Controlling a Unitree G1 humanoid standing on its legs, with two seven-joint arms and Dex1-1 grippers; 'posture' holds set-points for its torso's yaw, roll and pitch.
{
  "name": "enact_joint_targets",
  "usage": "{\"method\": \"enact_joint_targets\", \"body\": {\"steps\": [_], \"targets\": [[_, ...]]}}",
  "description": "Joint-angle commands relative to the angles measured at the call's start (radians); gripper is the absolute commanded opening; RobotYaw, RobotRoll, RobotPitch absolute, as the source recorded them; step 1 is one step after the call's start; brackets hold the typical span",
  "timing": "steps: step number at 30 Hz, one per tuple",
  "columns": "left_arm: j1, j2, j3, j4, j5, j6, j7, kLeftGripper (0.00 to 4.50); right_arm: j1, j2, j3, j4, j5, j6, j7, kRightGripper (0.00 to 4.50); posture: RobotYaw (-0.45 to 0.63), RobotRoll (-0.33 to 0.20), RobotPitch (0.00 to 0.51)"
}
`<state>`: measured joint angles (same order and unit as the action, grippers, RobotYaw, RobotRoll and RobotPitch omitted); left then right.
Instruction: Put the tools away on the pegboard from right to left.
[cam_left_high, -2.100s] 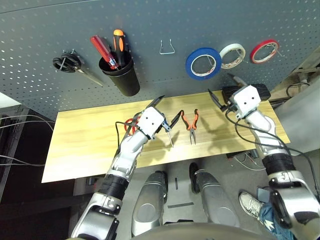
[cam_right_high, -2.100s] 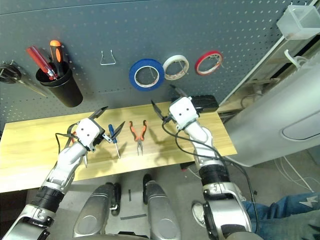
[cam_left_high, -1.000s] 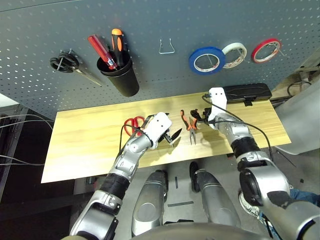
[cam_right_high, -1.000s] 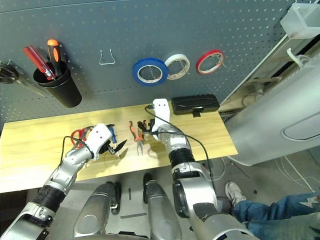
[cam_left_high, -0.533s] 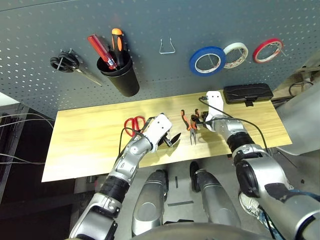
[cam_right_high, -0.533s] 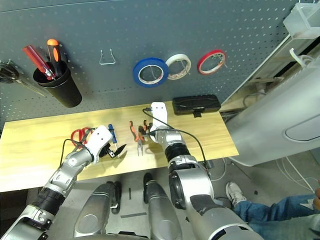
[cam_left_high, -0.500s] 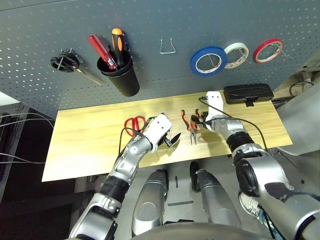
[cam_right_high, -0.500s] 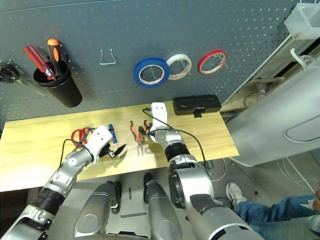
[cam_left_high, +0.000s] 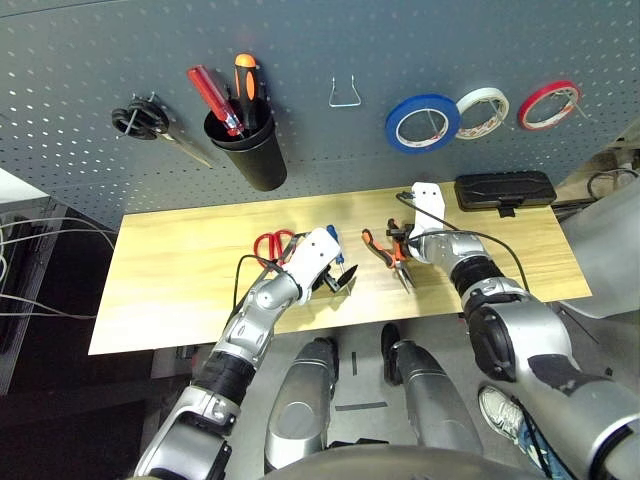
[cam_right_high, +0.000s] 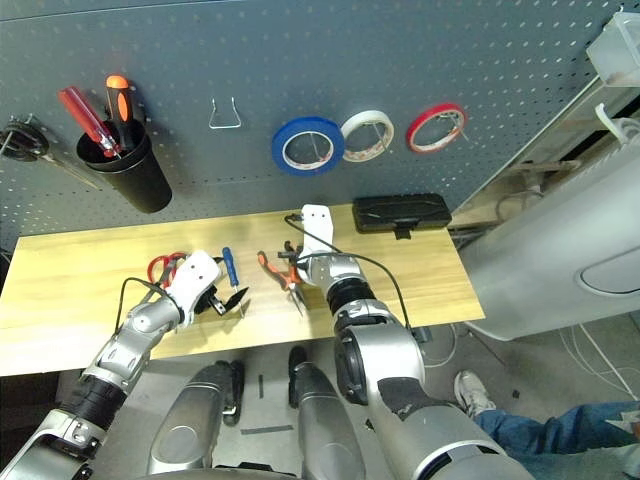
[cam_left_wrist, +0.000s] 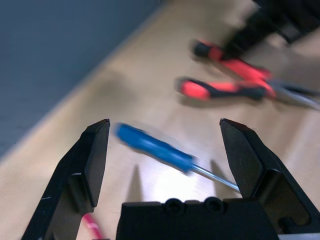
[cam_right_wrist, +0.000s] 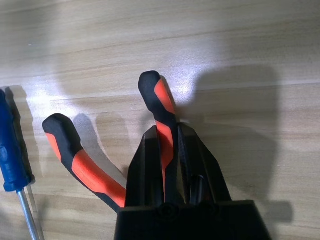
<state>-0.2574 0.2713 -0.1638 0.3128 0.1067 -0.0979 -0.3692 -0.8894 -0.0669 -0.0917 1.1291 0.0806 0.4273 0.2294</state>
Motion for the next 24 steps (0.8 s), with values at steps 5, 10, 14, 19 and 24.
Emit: {"method": "enact_joint_targets", "body": {"steps": [5, 10, 14, 19, 24], "targets": [[0.023, -0.015, 0.058, -0.02, -0.019, -0.144, 0.069, 4.5, 0.071, -0.015, 0.097, -0.205, -0.035, -0.114, 0.169, 0.25, 0.2, 0.0, 0.232], [0.039, -0.028, 0.07, -0.055, -0.029, -0.177, 0.088, 4.5, 0.127, -0.025, 0.137, -0.37, -0.035, -0.152, 0.25, 0.25, 0.19, 0.0, 0.229], [0.059, -0.035, 0.07, -0.092, -0.046, -0.192, 0.084, 4.5, 0.164, -0.034, 0.157, -0.5, -0.024, -0.166, 0.301, 0.25, 0.19, 0.0, 0.23], [0.085, -0.038, 0.085, -0.137, -0.074, -0.19, 0.08, 4.5, 0.206, -0.039, 0.161, -0.66, 0.007, -0.175, 0.35, 0.25, 0.19, 0.0, 0.232], [0.094, -0.035, 0.093, -0.168, -0.089, -0.183, 0.077, 4.5, 0.231, -0.034, 0.158, -0.778, 0.038, -0.201, 0.377, 0.25, 0.19, 0.0, 0.234]]}}
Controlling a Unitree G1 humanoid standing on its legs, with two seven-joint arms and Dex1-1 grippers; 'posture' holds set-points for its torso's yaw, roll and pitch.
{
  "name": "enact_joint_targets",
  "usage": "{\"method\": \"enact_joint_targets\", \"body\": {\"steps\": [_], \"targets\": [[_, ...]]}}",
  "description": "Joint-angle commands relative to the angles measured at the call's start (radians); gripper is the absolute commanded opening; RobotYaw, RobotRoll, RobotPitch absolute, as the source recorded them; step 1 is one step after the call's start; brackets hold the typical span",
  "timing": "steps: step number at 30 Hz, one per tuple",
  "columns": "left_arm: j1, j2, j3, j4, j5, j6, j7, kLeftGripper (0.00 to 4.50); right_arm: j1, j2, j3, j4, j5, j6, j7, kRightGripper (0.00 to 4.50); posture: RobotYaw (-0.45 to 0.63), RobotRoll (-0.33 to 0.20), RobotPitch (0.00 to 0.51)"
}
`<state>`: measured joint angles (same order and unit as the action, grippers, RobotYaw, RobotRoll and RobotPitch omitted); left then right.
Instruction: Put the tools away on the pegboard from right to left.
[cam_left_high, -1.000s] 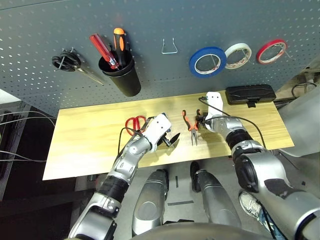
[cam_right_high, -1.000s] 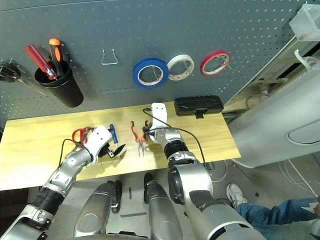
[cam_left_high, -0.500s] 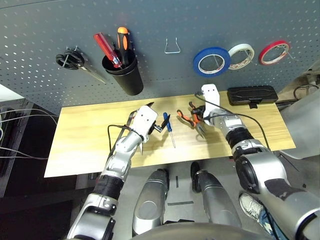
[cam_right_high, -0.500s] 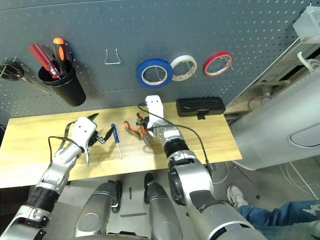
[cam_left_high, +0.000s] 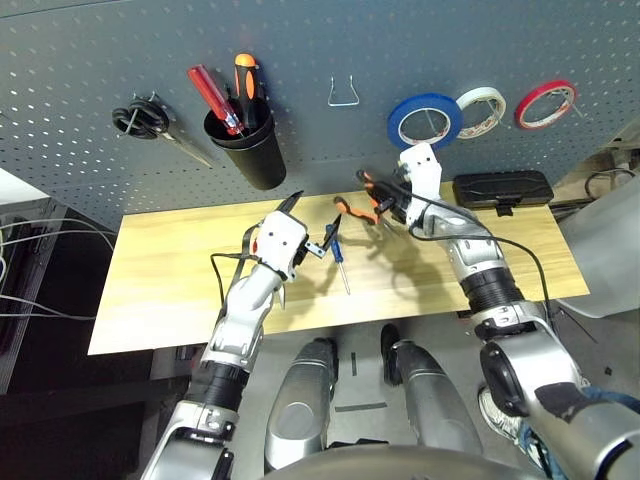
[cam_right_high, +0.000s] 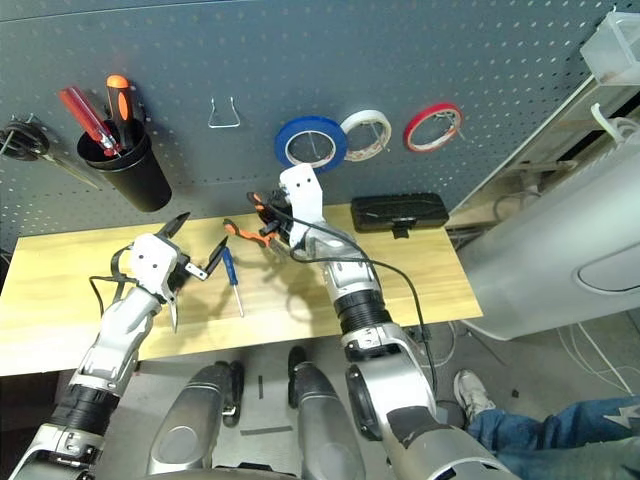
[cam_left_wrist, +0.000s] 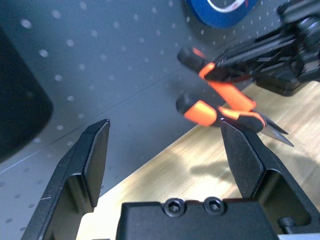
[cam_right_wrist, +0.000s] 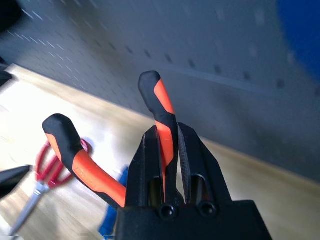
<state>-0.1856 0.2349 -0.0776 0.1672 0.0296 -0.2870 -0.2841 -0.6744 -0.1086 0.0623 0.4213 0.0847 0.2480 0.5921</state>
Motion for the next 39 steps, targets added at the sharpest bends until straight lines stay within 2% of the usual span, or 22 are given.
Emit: {"method": "enact_joint_targets", "body": {"steps": [1, 10, 18, 39], "targets": [[0.021, 0.001, 0.01, -0.027, -0.016, 0.007, -0.008, 4.5, 0.015, 0.013, -0.004, -0.086, 0.044, -0.028, 0.012, 0.25, 0.18, 0.0, 0.234], [0.002, -0.012, 0.031, -0.065, -0.057, 0.04, -0.005, 4.5, -0.025, 0.036, -0.044, -0.141, 0.102, -0.082, -0.025, 0.25, 0.18, 0.0, 0.231], [-0.02, -0.02, 0.051, -0.097, -0.074, 0.054, 0.002, 4.5, -0.123, 0.064, -0.102, -0.185, 0.165, -0.097, -0.088, 0.25, 0.18, 0.0, 0.224], [-0.07, -0.029, 0.049, -0.098, -0.075, 0.066, -0.004, 4.5, -0.273, 0.131, -0.128, -0.214, 0.265, -0.094, -0.157, 0.25, 0.18, 0.0, 0.214]]}}
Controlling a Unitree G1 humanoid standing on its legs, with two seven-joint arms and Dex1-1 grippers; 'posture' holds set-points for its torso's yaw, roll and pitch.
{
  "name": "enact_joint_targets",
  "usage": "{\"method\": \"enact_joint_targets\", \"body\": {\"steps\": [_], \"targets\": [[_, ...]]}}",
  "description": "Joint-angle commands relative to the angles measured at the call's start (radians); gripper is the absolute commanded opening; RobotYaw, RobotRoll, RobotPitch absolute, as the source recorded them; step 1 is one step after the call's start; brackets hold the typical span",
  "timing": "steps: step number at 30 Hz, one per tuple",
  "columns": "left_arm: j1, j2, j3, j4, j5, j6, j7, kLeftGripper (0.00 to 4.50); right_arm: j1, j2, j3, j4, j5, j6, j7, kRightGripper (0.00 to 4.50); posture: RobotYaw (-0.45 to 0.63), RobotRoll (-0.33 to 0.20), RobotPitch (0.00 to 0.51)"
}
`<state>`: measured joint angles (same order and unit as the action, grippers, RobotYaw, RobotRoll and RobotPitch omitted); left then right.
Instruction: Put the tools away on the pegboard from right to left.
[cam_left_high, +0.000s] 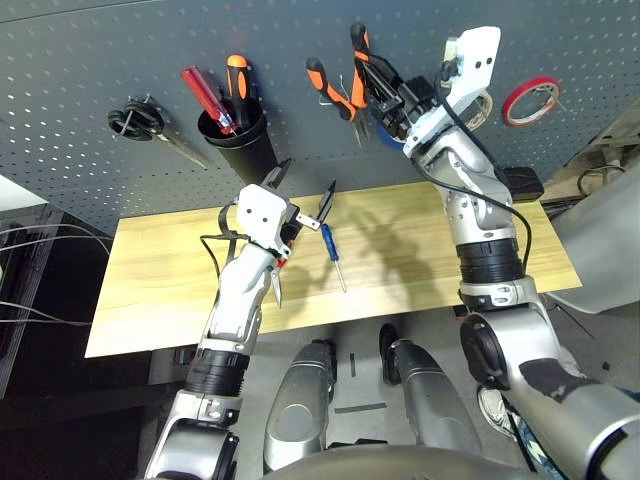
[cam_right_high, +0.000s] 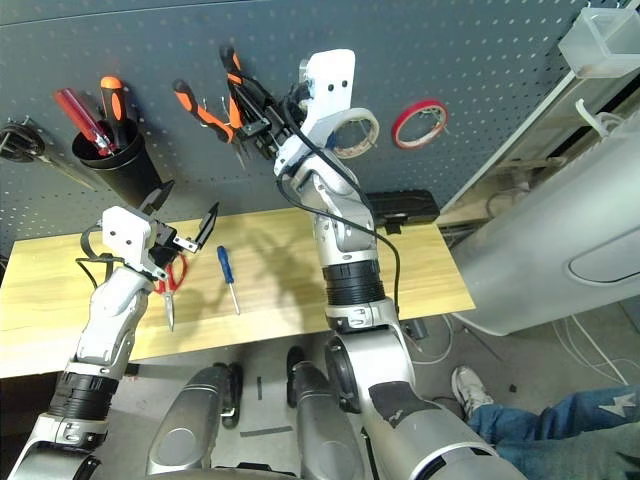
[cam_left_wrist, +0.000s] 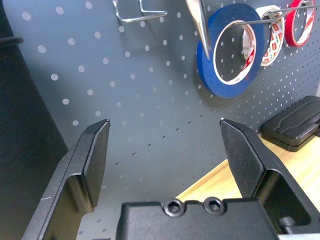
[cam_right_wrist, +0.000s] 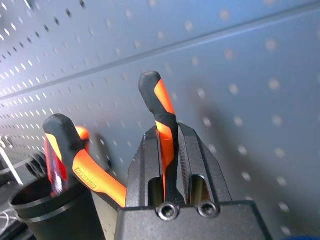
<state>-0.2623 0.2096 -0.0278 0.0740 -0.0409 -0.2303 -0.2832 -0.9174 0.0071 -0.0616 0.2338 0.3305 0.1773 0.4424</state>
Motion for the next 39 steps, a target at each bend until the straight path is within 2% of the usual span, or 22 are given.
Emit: {"method": "enact_joint_targets", "body": {"steps": [1, 10, 20, 28, 39], "targets": [[0.005, -0.004, -0.001, -0.004, -0.005, 0.009, -0.005, 4.5, -0.041, 0.018, -0.006, -0.017, 0.017, -0.036, -0.012, 0.25, 0.18, 0.0, 0.212], [-0.039, -0.031, 0.0, 0.005, -0.01, 0.011, 0.005, 4.5, -0.129, 0.042, -0.012, 0.155, -0.03, -0.255, -0.038, 0.25, 0.19, 0.0, 0.208], [-0.06, -0.041, 0.003, -0.013, -0.018, 0.024, 0.008, 4.5, -0.156, 0.049, -0.01, 0.312, -0.057, -0.423, -0.037, 0.25, 0.2, 0.0, 0.213], [-0.042, -0.03, 0.003, -0.032, -0.015, 0.037, 0.003, 4.5, -0.192, 0.062, -0.027, 0.386, -0.05, -0.485, -0.048, 0.25, 0.21, 0.0, 0.226], [-0.013, -0.026, 0.004, -0.05, -0.004, 0.051, 0.011, 4.5, -0.213, 0.07, -0.032, 0.372, -0.045, -0.482, -0.04, 0.25, 0.22, 0.0, 0.234]]}}
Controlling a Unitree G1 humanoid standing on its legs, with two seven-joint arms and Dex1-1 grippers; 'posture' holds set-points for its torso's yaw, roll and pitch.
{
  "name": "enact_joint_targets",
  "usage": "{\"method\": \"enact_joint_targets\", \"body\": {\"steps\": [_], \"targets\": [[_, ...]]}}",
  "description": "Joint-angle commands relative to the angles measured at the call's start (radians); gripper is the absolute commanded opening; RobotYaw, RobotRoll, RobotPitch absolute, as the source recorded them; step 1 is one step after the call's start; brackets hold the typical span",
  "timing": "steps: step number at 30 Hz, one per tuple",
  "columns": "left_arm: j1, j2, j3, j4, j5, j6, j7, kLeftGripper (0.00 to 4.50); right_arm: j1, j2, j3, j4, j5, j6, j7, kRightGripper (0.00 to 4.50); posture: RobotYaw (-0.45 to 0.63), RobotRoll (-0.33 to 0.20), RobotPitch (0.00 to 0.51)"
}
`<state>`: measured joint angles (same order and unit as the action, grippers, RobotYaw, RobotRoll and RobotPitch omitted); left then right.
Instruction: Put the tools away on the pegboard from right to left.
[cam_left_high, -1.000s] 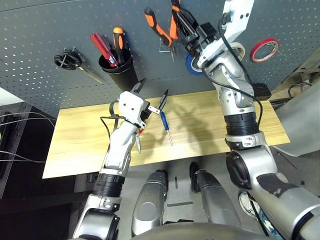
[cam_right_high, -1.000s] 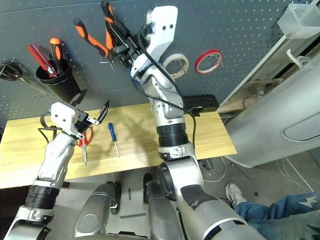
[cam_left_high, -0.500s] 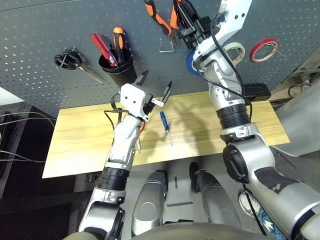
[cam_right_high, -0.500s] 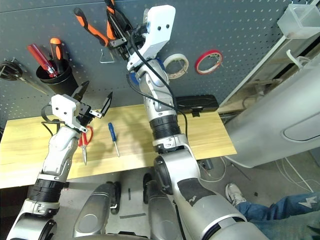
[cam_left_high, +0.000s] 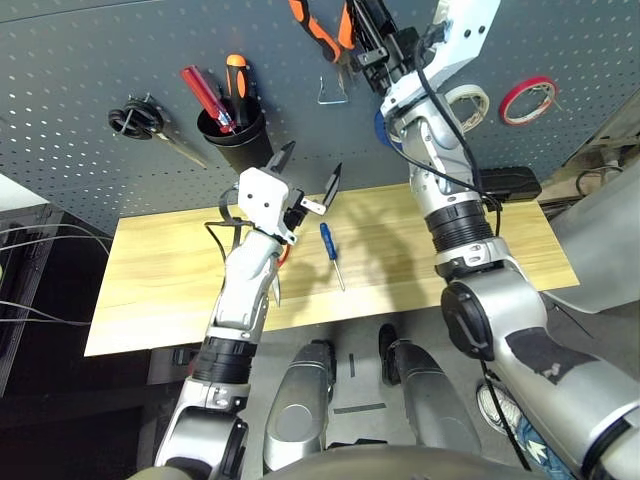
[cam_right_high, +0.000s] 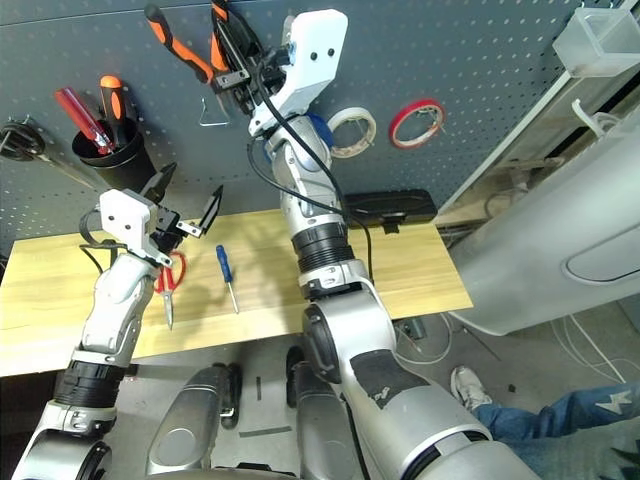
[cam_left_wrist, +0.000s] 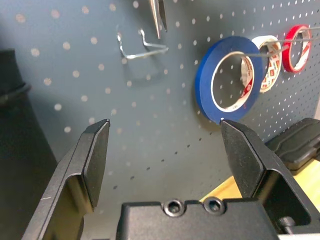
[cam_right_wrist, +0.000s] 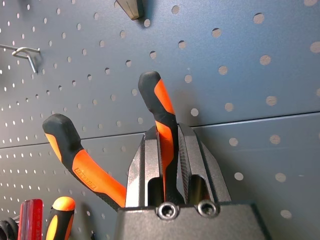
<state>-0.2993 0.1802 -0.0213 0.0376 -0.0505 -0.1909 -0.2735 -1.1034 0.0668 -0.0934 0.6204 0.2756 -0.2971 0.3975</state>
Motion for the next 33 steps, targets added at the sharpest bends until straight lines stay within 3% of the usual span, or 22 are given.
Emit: {"method": "enact_joint_targets", "body": {"steps": [1, 21, 33], "targets": [[0.025, 0.003, -0.002, -0.014, 0.007, 0.011, 0.002, 4.5, -0.028, 0.011, -0.001, -0.016, 0.01, -0.007, 0.004, 0.25, 0.22, 0.0, 0.234], [0.043, 0.003, -0.002, -0.026, 0.015, 0.016, 0.019, 4.5, -0.096, 0.034, -0.045, 0.234, -0.003, -0.163, -0.009, 0.25, 0.24, 0.0, 0.246], [0.049, 0.003, -0.001, -0.026, 0.018, 0.018, 0.022, 4.5, -0.106, 0.043, -0.039, 0.186, 0.002, -0.149, -0.004, 0.25, 0.24, 0.0, 0.245]]}}
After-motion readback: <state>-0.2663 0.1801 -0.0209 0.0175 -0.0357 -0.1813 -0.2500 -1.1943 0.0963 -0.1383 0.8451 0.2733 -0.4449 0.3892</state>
